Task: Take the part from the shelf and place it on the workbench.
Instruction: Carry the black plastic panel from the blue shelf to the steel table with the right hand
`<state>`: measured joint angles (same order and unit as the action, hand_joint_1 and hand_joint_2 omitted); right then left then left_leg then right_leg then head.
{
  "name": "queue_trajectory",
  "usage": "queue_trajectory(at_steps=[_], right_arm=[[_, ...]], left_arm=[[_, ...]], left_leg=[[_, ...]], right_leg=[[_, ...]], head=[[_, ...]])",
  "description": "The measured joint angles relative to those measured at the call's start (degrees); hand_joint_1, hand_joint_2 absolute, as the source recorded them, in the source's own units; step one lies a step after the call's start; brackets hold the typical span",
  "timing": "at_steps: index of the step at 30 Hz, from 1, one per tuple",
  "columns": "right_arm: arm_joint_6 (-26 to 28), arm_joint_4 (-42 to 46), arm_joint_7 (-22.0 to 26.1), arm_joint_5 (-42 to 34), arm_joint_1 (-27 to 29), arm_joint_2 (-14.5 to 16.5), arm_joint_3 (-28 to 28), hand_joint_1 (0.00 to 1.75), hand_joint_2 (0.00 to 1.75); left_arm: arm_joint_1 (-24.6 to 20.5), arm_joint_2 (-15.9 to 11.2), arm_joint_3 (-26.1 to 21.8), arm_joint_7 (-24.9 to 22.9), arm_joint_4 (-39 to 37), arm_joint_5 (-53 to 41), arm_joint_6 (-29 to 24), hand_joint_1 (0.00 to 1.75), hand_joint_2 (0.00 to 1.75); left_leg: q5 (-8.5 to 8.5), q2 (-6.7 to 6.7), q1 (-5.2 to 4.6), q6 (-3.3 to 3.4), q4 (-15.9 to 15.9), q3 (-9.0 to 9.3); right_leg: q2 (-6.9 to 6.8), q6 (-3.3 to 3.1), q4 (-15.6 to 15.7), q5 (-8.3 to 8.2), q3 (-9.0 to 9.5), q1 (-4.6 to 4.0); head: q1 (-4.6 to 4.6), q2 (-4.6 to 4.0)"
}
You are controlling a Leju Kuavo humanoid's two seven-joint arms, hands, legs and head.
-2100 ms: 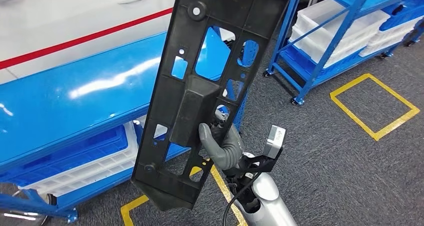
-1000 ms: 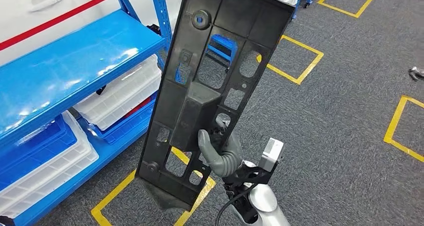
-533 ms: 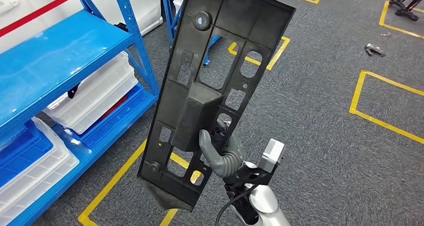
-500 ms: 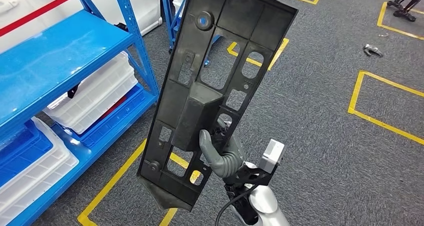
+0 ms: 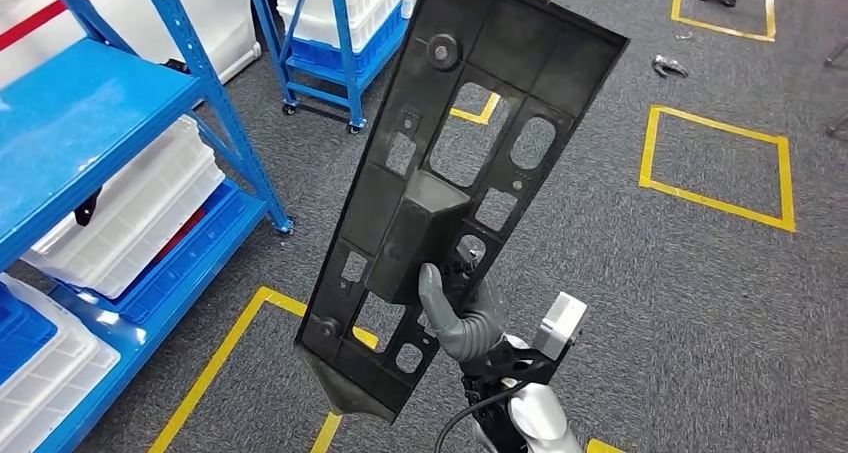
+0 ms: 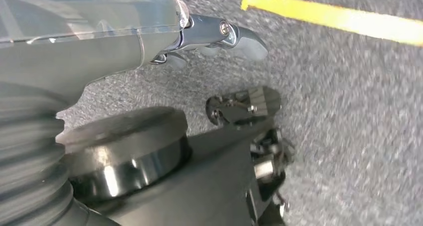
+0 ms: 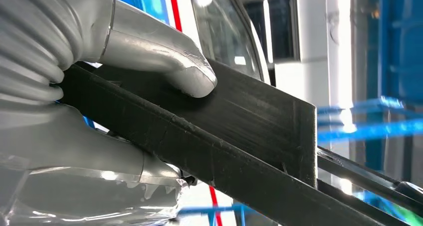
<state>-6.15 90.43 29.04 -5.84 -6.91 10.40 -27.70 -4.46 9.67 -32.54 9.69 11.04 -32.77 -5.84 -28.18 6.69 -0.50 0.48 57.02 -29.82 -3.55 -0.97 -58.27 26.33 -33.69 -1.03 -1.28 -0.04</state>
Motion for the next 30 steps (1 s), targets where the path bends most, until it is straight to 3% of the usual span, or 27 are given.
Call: queue_trajectory(at_steps=[1, 3, 5, 7, 8, 9, 11, 12, 14, 16, 17, 18, 20, 22, 23, 25, 27, 29, 30], right_arm=[[0.22, 0.28, 0.18, 0.1, 0.4, -0.07, 0.18, 1.75, 1.75], [0.39, 0.85, 0.31, 0.37, 0.93, -0.11, 0.46, 1.75, 1.75], [0.46, 1.13, 0.34, 0.78, 1.28, -0.1, 0.67, 1.75, 1.75], [0.7, 1.17, 0.52, 1.34, 1.97, -0.1, 1.02, 1.75, 1.75], [0.95, 1.17, 0.78, 1.67, 2.36, -0.1, 1.25, 1.75, 1.75], [1.31, 1.19, 1.13, 1.99, 2.68, -0.1, 1.55, 1.75, 1.75], [2.17, 1.33, 1.86, 2.48, 2.97, -0.09, 2.39, 1.75, 1.75], [2.6, 1.54, 2.09, 2.61, 3.03, -0.08, 2.98, 1.75, 1.75], [3.16, 2.14, 2.3, 2.74, 3.28, -0.05, 4.35, 1.75, 1.75], [3.64, 2.86, 2.29, 2.77, 3.86, -0.04, 6.06, 1.75, 1.75], [3.9, 3.25, 2.27, 2.78, 4.17, -0.04, 7.06, 1.75, 1.75], [4.09, 3.61, 2.25, 2.79, 4.38, -0.04, 7.97, 1.75, 1.75], [4.34, 4.23, 2.26, 2.84, 4.66, -0.01, 9.43, 1.75, 1.75], [4.84, 4.76, 2.32, 3.17, 5.33, 0.05, 10.47, 1.75, 1.75], [5.16, 5.08, 2.34, 3.45, 5.87, 0.07, 10.95, 1.75, 1.75], [5.69, 5.91, 2.39, 4.07, 6.9, 0.15, 11.77, 1.75, 1.75], [5.92, 6.89, 2.47, 4.59, 7.38, 0.39, 12.19, 1.75, 1.75], [5.97, 7.63, 2.55, 4.96, 7.55, 0.7, 12.34, 1.75, 1.75], [5.96, 7.82, 2.55, 5.11, 7.68, 0.81, 12.45, 1.75, 1.75]], left_arm=[[-0.12, -0.01, 0.07, -0.07, 0.0, -0.03, 0.18, 0.0, 1.75], [-0.26, -0.02, 0.16, -0.24, 0.0, -0.01, 0.17, 0.0, 1.75], [-0.1, -0.03, 0.19, -0.36, 0.0, 0.08, -0.03, 0.0, 1.75], [0.18, -0.08, 0.18, -0.49, 0.0, 0.2, -0.26, 0.0, 1.75], [0.28, -0.15, 0.17, -0.64, 0.0, 0.23, -0.38, 0.0, 1.75], [0.32, -0.24, 0.16, -0.86, 0.0, 0.24, -0.45, 0.0, 1.75], [0.37, -0.41, 0.14, -1.43, 0.0, 0.2, -0.52, 0.0, 1.75], [0.39, -0.45, 0.13, -1.69, 0.0, 0.17, -0.52, 0.0, 1.75], [0.41, -0.52, 0.1, -2.14, 0.0, 0.15, -0.52, 0.0, 1.75], [0.33, -0.63, 0.04, -2.36, 0.0, 0.15, -0.55, 0.0, 1.75], [0.32, -0.69, -0.01, -2.38, 0.0, 0.14, -0.59, 0.0, 1.75], [0.34, -0.73, -0.06, -2.4, 0.0, 0.11, -0.63, 0.0, 1.75], [0.44, -0.81, -0.16, -2.42, 0.0, -0.03, -0.72, 0.0, 1.75], [0.52, -0.93, -0.24, -2.46, 0.0, -0.25, -0.81, 0.0, 1.75], [0.53, -0.98, -0.26, -2.51, 0.0, -0.33, -0.86, 0.0, 1.75], [0.47, -1.01, -0.3, -2.63, 0.0, -0.42, -0.89, 0.0, 1.75], [0.42, -1.01, -0.35, -2.79, 0.0, -0.45, -0.92, 0.0, 1.75], [0.39, -1.02, -0.49, -2.93, 0.0, -0.46, -0.99, 0.0, 1.75], [0.31, -1.02, -0.58, -2.98, 0.0, -0.45, -1.03, 0.0, 1.75]], left_leg=[[-0.35, -0.12, 0.02, -0.27, 0.2, 0.03], [-2.66, -2.46, 0.17, -0.78, 3.26, -0.99], [-6.56, -5.38, 0.55, -1.16, 10.57, -4.0], [-8.42, -6.09, 0.9, -1.44, 16.53, -6.68], [-7.69, -6.17, 1.08, -1.56, 16.66, -6.79], [-5.85, -6.35, 1.29, -1.7, 14.43, -5.83], [-1.82, -8.29, 1.8, -2.03, 6.92, -2.58], [-0.81, -9.43, 2.0, -2.03, 3.99, -1.42], [-0.6, -10.52, 1.98, -1.59, 1.95, -0.85], [-0.13, -9.49, 1.84, -0.66, 1.63, -1.0], [0.16, -8.91, 1.78, -0.19, 1.43, -1.08], [0.44, -8.29, 1.77, 0.23, 1.22, -1.18], [0.73, -6.97, 1.56, 0.71, 1.09, -1.47], [0.82, -5.52, 1.32, 0.86, 1.12, -1.76], [0.84, -4.82, 1.23, 0.89, 1.15, -1.85], [0.82, -3.59, 1.09, 0.88, 1.19, -1.85], [0.74, -2.55, 0.86, 0.69, 1.24, -1.77], [0.67, -1.46, 0.62, 0.22, 1.25, -1.75], [0.64, -0.85, 0.54, -0.08, 1.22, -1.67]], right_leg=[[0.59, -0.27, 0.25, -0.2, 0.02, 0.19], [1.81, -0.9, 0.84, -0.68, 0.11, 0.72], [3.06, -1.23, 0.97, -0.95, 0.02, 0.95], [4.47, -1.26, 0.84, -1.07, -0.11, 1.03], [5.22, -1.19, 0.71, -1.11, -0.16, 1.1], [5.99, -1.06, 0.5, -1.11, -0.19, 1.22], [7.35, -0.54, -0.23, -1.0, -0.52, 1.38], [7.96, -0.16, -0.69, -0.99, -0.91, 1.4], [8.97, 0.74, -1.12, -1.32, -1.79, 1.45], [9.37, 1.59, -1.13, -1.68, -2.33, 1.69], [8.56, 1.92, -1.71, -1.18, -2.68, 1.72], [7.34, 2.16, -3.27, -0.03, -3.38, 1.71], [4.85, 2.45, -9.39, 3.73, -5.99, 1.67], [4.19, 2.56, -15.36, 6.26, -8.33, 1.74], [4.06, 2.52, -16.01, 6.15, -8.31, 1.75], [3.2, 2.14, -11.08, 3.37, -5.02, 1.62], [0.64, 1.45, -3.67, 1.16, -0.83, 0.99], [-0.65, 0.84, -0.59, 0.89, 0.52, 0.34], [-0.12, 0.58, -0.38, 0.77, 0.43, 0.2]], head=[[0.01, 0.0], [-0.05, 0.0], [-0.1, 0.0], [-0.09, 0.0], [-0.09, 0.0], [-0.09, 0.0], [-0.09, 0.0], [-0.06, 0.0], [0.0, 0.0], [0.01, 0.0], [0.13, 0.0], [0.27, 0.0], [0.54, 0.0], [0.55, 0.0], [0.55, 0.0], [0.55, 0.0], [0.54, 0.0], [0.51, 0.0], [0.51, 0.0]])
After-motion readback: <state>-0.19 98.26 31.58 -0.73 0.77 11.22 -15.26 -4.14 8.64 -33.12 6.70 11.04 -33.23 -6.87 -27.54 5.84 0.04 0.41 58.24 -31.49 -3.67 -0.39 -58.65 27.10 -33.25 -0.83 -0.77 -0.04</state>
